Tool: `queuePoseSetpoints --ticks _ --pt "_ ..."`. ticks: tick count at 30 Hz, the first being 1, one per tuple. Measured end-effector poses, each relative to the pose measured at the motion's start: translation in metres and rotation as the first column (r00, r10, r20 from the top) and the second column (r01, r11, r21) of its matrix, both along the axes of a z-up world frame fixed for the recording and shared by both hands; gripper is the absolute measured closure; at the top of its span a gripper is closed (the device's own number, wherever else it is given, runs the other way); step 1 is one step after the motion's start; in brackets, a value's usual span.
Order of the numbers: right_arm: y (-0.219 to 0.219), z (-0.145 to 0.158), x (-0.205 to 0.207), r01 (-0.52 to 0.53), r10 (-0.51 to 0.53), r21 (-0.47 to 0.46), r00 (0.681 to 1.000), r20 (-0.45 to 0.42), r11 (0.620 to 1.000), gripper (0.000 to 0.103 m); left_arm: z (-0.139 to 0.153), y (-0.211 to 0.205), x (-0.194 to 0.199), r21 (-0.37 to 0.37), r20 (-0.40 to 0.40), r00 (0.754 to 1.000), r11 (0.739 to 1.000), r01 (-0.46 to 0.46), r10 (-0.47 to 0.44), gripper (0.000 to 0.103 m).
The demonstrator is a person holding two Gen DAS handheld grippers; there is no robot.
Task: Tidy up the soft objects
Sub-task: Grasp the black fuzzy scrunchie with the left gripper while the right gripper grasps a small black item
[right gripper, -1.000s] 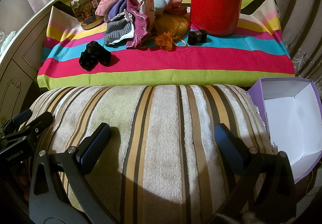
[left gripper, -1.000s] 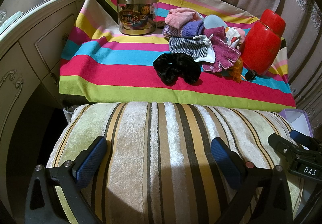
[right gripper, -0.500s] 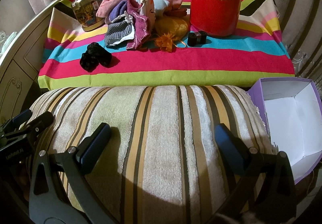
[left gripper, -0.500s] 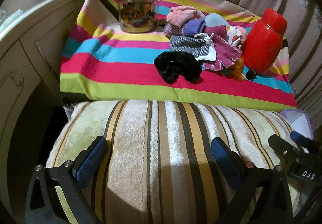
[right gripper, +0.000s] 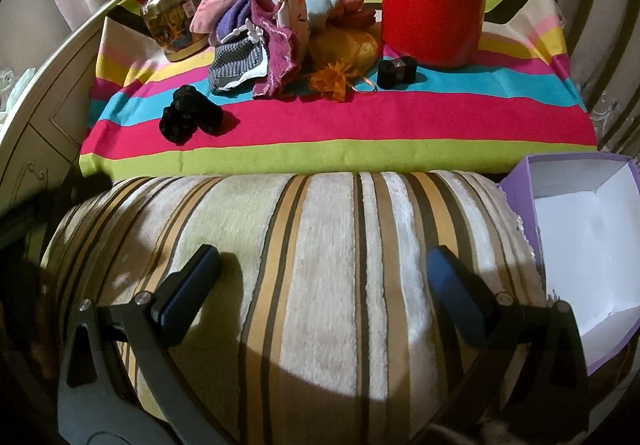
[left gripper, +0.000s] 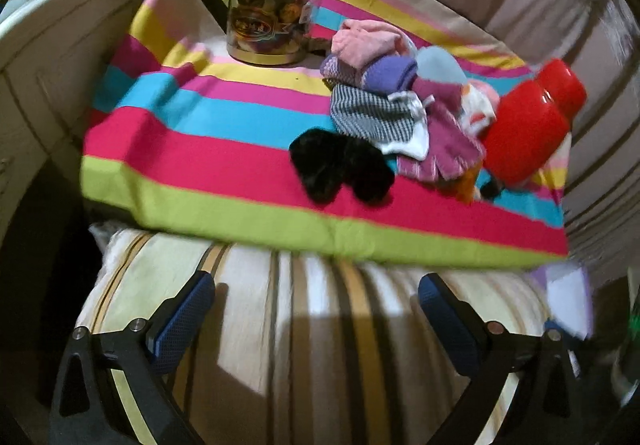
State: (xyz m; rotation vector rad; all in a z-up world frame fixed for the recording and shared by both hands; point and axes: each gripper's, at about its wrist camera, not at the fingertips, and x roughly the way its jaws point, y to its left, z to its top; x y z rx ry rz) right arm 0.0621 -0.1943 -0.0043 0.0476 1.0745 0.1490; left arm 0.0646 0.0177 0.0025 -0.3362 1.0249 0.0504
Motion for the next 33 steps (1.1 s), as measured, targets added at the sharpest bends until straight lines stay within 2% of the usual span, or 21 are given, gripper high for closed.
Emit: queuePoseSetpoints --ticks 4,8,11,14,17,23,25,28,33 --pt "-0.002 -0.003 0.007 -0.017 0.017 0.004 1.0 -0.024 1.0 0.0 -0.004 0.005 0.038 -0.051 -0.005 1.0 0.998 -0.019 0.019 0.013" --pt "-0.006 -0.004 0.016 -0.004 0.005 0.032 1.0 -0.026 0.999 0.0 -0.013 0.005 0.075 -0.066 -0.033 0.999 0.997 -0.033 0.031 0.013" --pt "-0.016 -0.005 0.03 0.025 -0.021 0.094 0.999 -0.041 0.995 0.0 -0.027 0.008 0.097 -0.085 -0.072 0.997 0.995 -0.045 0.039 0.015" --pt "-0.036 -0.009 0.045 0.119 -0.111 0.195 0.992 -0.053 0.974 0.0 -0.041 0.011 0.111 -0.114 -0.104 0.994 0.992 -0.054 0.042 0.024" --pt "-0.051 -0.013 0.061 0.199 -0.185 0.257 0.98 -0.077 0.946 0.0 -0.049 0.014 0.119 -0.145 -0.111 0.993 0.988 -0.051 0.035 0.03" --pt "-0.064 -0.011 0.094 0.28 -0.281 0.216 0.959 -0.03 0.935 0.0 -0.06 0.003 0.124 -0.148 -0.119 0.993 0.989 0.004 -0.022 0.052" --pt "-0.07 -0.012 0.106 0.302 -0.306 0.224 0.952 -0.017 0.927 0.0 -0.06 -0.001 0.122 -0.158 -0.107 0.993 0.987 0.027 -0.045 0.064" --pt "-0.077 -0.016 0.125 0.329 -0.334 0.214 0.943 -0.017 0.92 0.0 -0.059 -0.004 0.117 -0.173 -0.089 0.994 0.984 0.041 -0.057 0.073" --pt "-0.09 -0.026 0.15 0.398 -0.409 0.256 0.913 -0.011 0.881 0.0 -0.056 -0.003 0.106 -0.221 -0.04 0.997 0.973 0.061 -0.071 0.08"
